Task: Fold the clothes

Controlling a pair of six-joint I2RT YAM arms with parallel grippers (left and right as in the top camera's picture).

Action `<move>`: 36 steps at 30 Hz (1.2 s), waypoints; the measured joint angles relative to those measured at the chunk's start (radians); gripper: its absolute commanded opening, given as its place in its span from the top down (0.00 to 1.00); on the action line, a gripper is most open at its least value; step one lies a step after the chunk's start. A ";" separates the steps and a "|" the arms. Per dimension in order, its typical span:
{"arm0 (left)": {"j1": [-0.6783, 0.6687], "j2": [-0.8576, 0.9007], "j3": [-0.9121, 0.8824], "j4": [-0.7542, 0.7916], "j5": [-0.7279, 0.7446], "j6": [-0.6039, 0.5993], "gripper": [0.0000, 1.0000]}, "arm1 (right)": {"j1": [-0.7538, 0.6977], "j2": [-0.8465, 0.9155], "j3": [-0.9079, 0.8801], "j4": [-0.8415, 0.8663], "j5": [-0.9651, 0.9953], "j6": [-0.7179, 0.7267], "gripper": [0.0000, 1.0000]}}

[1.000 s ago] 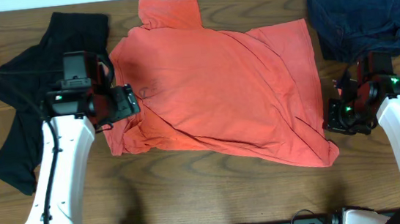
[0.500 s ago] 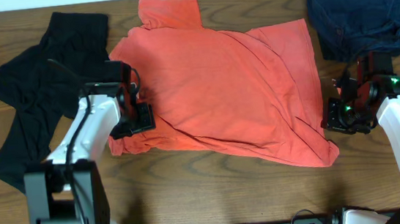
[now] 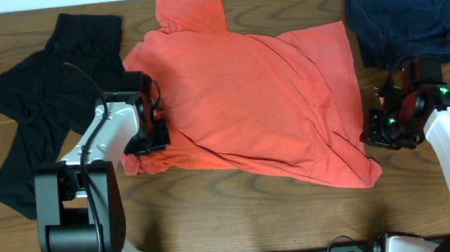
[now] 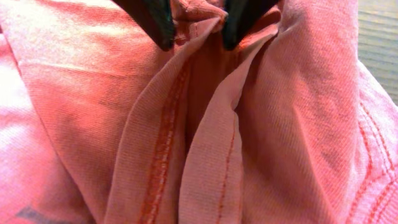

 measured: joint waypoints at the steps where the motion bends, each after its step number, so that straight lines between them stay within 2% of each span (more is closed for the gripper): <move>1: 0.000 0.000 0.000 -0.002 0.000 0.002 0.81 | 0.000 0.000 0.000 0.001 0.000 0.000 0.81; 4: 0.000 0.000 0.008 -0.012 -0.001 -0.001 0.94 | 0.000 0.000 0.000 0.002 0.000 0.000 0.81; 13: -0.003 -0.093 0.023 -0.056 0.001 0.002 0.94 | 0.000 0.000 0.000 0.015 -0.001 0.000 0.80; 20: -0.042 -0.216 0.033 0.018 0.050 -0.006 0.94 | 0.000 0.000 0.000 0.015 -0.002 0.000 0.80; 26: -0.103 -0.208 0.034 0.093 0.061 -0.010 0.93 | 0.000 0.000 0.000 0.009 -0.003 0.000 0.80; 33: -0.138 -0.168 0.034 0.105 0.069 -0.010 0.93 | 0.000 0.000 0.000 -0.003 -0.003 0.000 0.80; 36: -0.138 -0.162 0.034 0.105 0.069 -0.009 0.85 | 0.000 0.000 0.000 -0.003 -0.003 0.000 0.80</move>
